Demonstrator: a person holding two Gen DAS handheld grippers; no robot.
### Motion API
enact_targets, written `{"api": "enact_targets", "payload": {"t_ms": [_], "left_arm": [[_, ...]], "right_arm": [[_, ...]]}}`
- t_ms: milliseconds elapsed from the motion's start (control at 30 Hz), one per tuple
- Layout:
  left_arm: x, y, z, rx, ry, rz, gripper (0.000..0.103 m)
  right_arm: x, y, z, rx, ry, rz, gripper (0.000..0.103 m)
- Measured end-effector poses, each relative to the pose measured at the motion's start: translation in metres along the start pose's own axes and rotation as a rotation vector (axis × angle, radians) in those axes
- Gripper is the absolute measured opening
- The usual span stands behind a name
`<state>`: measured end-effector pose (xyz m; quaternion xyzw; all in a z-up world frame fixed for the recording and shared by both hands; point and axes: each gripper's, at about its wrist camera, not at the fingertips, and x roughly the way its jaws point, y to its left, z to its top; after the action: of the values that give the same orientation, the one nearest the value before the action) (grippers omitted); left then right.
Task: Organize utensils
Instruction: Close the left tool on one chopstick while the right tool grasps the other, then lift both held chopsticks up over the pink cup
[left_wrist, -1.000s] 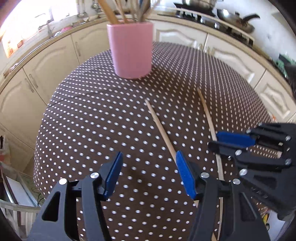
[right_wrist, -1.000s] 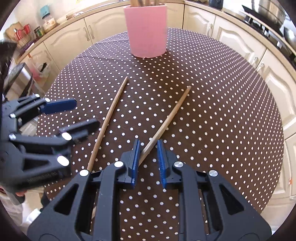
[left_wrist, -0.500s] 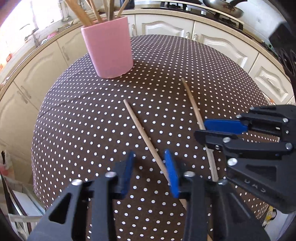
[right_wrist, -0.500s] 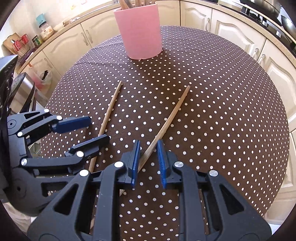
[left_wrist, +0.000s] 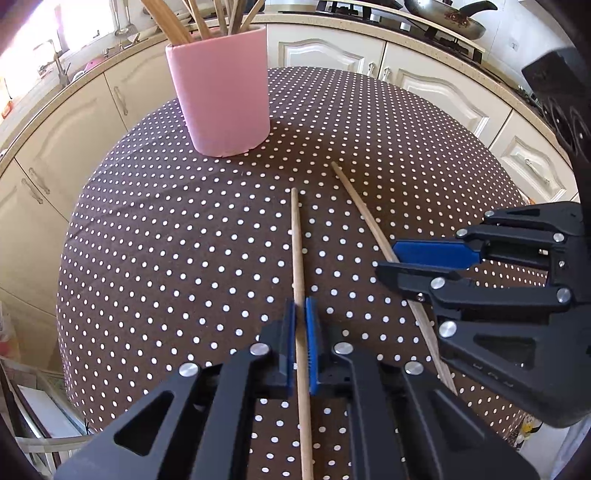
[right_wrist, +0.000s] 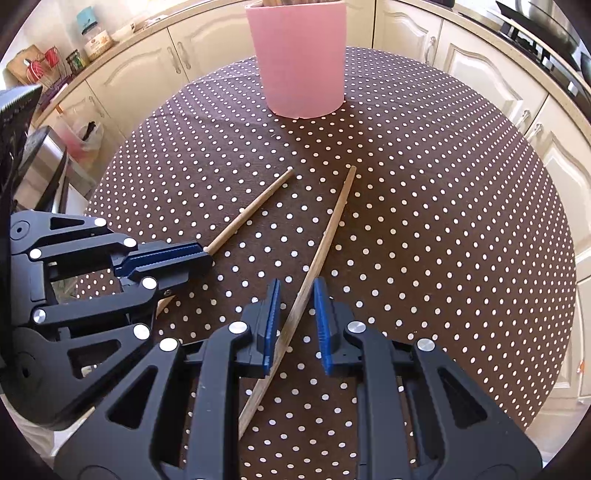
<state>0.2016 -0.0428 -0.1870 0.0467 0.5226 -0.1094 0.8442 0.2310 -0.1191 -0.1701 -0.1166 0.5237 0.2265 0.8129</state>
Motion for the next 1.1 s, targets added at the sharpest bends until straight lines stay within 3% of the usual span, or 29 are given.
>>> {"api": "enact_targets", "payload": {"t_ms": [200,433,667,933,1100], "left_arm": [[-0.003,0.005,-0.005,-0.014,-0.018,-0.009,0.006],[-0.013,0.016,-0.012,-0.053,-0.084,-0.018,0.006],[-0.043,0.028,-0.012,-0.086,-0.225,-0.045,0.006],[-0.075,0.049,-0.016,-0.165,-0.404,-0.119,0.006],[-0.091,0.051,-0.013,-0.176,-0.498,-0.113,0.006]], "right_arm": [[0.002,0.002,0.002,0.016,-0.015,0.009,0.007],[-0.010,-0.016,-0.011,0.068,-0.096,0.050,0.006],[-0.031,-0.038,-0.017,0.099,-0.190,0.075,0.006],[-0.076,-0.051,-0.023,0.117,-0.390,0.057,0.006],[-0.097,-0.055,-0.023,0.135,-0.487,0.071,0.006]]}}
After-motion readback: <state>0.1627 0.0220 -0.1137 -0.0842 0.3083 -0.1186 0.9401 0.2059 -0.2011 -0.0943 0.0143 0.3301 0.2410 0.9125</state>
